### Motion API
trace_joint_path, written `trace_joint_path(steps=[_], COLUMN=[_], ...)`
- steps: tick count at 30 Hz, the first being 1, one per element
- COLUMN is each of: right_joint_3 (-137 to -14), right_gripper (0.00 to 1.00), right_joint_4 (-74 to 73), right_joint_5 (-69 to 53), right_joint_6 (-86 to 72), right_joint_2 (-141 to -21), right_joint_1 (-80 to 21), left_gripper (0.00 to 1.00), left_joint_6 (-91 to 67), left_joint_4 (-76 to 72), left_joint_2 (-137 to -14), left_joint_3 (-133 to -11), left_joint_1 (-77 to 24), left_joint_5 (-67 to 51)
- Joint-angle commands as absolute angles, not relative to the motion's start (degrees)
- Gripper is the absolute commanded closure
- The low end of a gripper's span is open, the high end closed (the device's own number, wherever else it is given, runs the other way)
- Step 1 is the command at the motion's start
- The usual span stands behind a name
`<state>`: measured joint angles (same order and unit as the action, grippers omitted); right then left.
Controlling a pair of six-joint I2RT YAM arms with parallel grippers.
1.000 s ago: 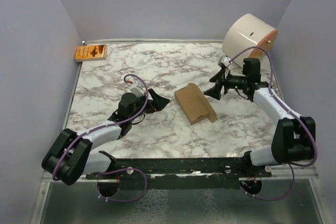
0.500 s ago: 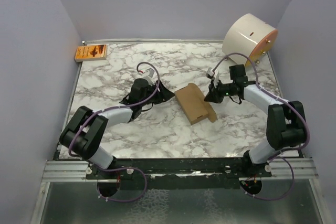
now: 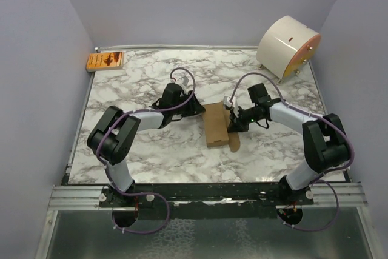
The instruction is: Fold the paper box
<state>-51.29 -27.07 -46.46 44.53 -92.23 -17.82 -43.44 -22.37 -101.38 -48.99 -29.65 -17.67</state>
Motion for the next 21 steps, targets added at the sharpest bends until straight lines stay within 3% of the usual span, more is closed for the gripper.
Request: trace_joint_path(steps=[1,10,16,21], right_joint_3=[-50.50,-50.59,-52.27,-52.48], right_gripper=[0.93,0.89,0.81,0.69], right_joint_4=[-27.80,-26.08,-28.19,-28.83], right_joint_5=[-48.26,-47.07,-45.17,-47.07], right_joint_6=[47.29,46.30,46.27,46.46], right_joint_2=[-90.73,-92.58,-91.60,-88.52], right_joint_1=[-22.31,-30.84,-30.38,-24.53], left_gripper=[0.56,0.55,0.53,0.49], left_joint_6=[-39.01,-33.40,-29.73,-28.02], left_joint_4=[-18.66,-12.19,-9.31,-13.09], left_joint_2=[-101.80,-103.09,-102.16,-95.30], left_joint_3=[-52.58,-56.17,-58.62,-54.63], left_joint_1=[-29.71,-29.71,-29.71,-29.63], left_joint_5=[-19.21,-20.80,-18.25,-11.27])
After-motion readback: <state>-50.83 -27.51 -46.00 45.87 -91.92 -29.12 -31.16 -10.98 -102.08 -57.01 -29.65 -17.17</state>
